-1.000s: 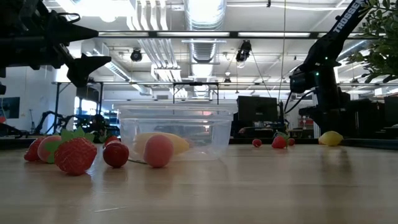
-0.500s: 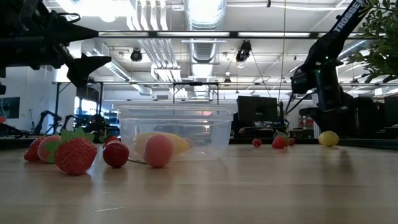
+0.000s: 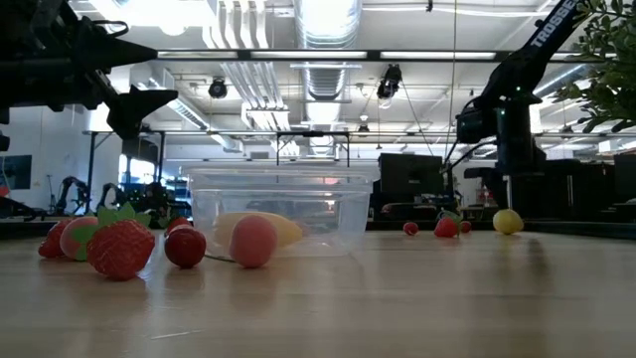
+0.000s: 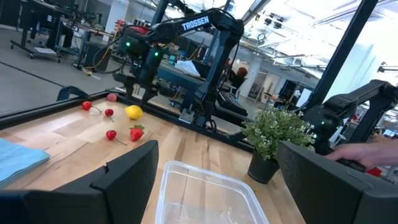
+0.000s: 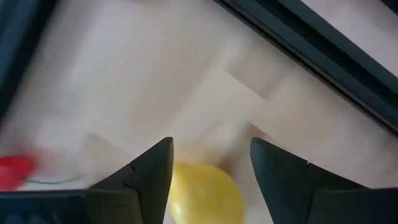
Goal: Pick and placing Produce into tupperware
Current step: Put the yellow lemon into the transparent bin
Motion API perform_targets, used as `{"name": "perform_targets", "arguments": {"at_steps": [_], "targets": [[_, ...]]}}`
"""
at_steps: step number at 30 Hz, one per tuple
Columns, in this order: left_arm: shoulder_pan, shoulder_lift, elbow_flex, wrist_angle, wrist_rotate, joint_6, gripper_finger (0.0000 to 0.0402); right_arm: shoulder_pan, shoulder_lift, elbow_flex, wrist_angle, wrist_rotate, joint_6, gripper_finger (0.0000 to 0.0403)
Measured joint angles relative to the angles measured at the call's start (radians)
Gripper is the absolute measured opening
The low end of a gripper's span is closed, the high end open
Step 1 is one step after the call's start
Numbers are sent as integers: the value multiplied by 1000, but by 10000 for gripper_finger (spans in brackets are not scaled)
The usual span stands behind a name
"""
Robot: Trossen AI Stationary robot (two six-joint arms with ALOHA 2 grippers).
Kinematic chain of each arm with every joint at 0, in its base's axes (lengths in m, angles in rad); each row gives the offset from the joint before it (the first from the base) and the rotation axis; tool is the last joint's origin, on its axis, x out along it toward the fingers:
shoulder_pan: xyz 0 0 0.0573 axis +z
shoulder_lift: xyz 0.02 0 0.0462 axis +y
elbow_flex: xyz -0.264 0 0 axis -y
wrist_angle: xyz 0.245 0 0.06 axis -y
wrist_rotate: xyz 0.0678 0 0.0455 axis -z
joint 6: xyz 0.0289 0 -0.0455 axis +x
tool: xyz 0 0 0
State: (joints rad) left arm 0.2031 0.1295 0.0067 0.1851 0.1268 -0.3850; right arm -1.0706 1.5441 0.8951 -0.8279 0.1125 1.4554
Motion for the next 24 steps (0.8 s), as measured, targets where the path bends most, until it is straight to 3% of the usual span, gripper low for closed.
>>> {"name": "perform_targets", "arguments": {"at_steps": [5, 15, 24], "targets": [[0, 0, 0, 0, 0, 0, 314, 6, -28, 1, 110, 41, -131, 206], [0, 0, 0, 0, 0, 0, 314, 56, -39, 2, 106, -120, -214, 206], [0, 0, 0, 0, 0, 0, 314, 149, -38, 1, 102, -113, -165, 206]]}}
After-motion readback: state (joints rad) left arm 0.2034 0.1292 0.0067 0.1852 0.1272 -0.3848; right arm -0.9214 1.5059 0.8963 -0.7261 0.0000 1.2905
